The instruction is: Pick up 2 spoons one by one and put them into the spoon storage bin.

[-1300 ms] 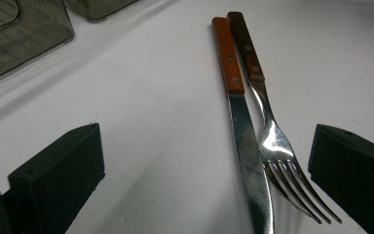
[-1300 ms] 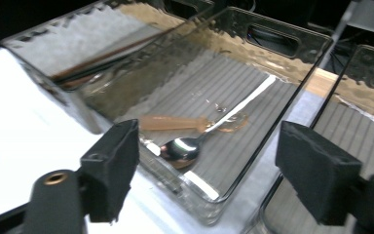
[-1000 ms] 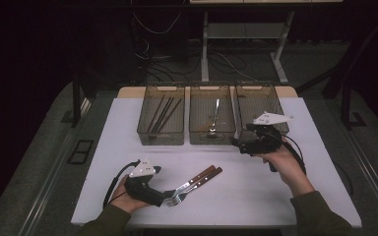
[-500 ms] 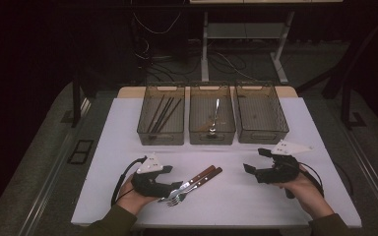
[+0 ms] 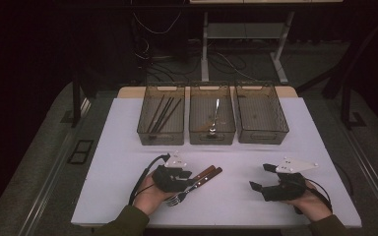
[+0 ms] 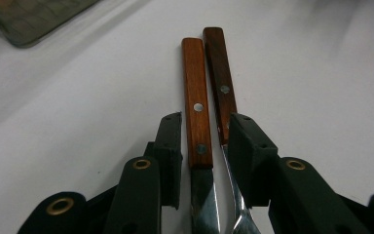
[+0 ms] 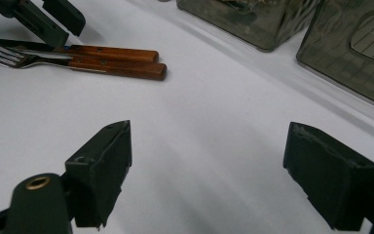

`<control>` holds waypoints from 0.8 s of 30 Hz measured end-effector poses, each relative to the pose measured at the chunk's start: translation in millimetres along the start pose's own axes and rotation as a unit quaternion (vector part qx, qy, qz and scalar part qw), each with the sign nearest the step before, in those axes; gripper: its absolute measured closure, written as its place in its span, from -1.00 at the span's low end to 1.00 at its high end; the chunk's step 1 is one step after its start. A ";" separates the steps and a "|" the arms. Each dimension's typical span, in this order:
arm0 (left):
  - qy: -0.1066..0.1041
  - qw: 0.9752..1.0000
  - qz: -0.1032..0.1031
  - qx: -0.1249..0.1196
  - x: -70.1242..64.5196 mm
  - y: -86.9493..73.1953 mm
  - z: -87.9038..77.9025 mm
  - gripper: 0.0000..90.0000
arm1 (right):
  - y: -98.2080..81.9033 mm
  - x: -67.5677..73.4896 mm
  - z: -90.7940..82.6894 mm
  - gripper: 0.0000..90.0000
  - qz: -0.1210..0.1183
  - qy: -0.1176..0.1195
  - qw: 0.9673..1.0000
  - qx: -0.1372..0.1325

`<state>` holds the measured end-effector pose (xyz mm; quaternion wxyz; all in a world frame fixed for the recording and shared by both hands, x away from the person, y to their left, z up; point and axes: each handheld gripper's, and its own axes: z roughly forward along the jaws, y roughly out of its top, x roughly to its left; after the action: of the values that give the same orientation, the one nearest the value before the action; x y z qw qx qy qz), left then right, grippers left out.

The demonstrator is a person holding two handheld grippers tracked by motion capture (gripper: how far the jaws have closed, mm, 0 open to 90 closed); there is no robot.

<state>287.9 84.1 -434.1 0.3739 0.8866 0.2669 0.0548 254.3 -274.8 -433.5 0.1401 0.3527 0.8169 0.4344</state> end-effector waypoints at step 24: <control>0.043 0.998 0.044 0.030 -9.8 -2.7 12.5 0.62 | -1.4 0.5 2.7 -0.60 -0.004 0.012 1.000 0.001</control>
<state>282.1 72.7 -443.9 0.3330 0.9049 0.2452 0.1011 254.7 -273.3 -436.2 0.1319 0.3443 0.8202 0.4375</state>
